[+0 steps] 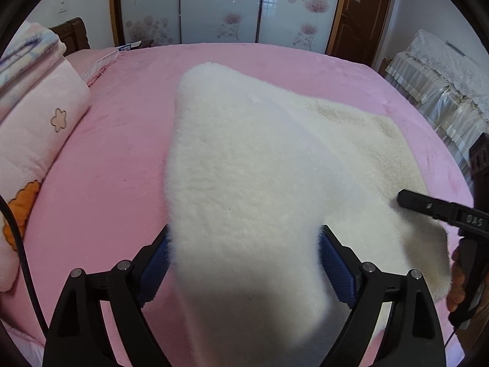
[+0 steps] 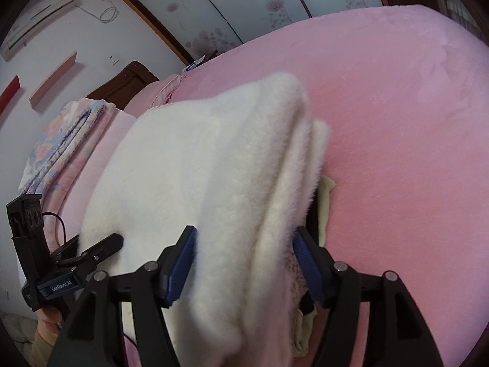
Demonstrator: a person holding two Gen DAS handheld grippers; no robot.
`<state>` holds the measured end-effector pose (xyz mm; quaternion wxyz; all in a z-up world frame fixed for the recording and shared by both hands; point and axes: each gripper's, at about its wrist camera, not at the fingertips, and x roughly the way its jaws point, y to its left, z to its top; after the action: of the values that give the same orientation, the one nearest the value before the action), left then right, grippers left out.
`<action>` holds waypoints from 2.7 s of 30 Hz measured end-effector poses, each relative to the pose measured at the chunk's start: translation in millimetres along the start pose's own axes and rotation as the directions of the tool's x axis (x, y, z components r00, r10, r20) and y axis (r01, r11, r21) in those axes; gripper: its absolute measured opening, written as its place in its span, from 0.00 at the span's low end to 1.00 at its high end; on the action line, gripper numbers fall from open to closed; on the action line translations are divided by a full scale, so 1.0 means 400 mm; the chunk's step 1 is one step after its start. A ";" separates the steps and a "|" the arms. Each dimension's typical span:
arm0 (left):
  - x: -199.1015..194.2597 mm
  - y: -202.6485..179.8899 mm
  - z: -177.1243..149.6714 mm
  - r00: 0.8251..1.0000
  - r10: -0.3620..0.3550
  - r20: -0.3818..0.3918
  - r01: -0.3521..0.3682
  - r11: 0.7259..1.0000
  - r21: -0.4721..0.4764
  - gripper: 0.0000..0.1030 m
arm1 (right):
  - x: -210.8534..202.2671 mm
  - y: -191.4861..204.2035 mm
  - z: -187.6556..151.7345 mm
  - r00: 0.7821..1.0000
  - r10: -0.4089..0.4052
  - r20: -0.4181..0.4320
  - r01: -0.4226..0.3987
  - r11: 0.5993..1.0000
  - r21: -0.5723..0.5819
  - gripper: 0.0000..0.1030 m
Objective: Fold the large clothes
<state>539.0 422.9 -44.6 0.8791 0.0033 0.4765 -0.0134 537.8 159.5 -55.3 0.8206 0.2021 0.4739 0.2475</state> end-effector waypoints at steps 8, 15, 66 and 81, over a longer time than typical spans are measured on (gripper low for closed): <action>-0.154 -0.060 0.009 0.997 0.055 0.047 -0.055 0.998 -0.001 0.87 | -0.150 0.042 0.008 0.997 -0.060 0.038 0.061 0.998 -0.018 0.62; -0.335 -0.141 0.015 0.995 0.077 0.063 -0.079 0.997 0.021 0.87 | -0.338 0.098 -0.022 0.992 -0.107 0.065 0.112 0.991 -0.070 0.62; -1.093 -0.900 -0.826 0.960 0.101 0.262 -0.117 0.992 0.045 0.87 | -1.181 0.059 -0.875 0.906 -0.327 0.269 0.360 0.930 -0.081 0.67; -1.037 -0.865 -0.905 0.980 0.082 0.183 -0.077 0.996 -0.036 0.87 | -1.151 0.045 -0.972 0.890 -0.378 0.257 0.402 0.914 -0.048 0.71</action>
<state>0.2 92.2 107.8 0.9192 0.0083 0.3926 0.0285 -4.6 -63.5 84.2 0.9141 0.0904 0.3881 0.0745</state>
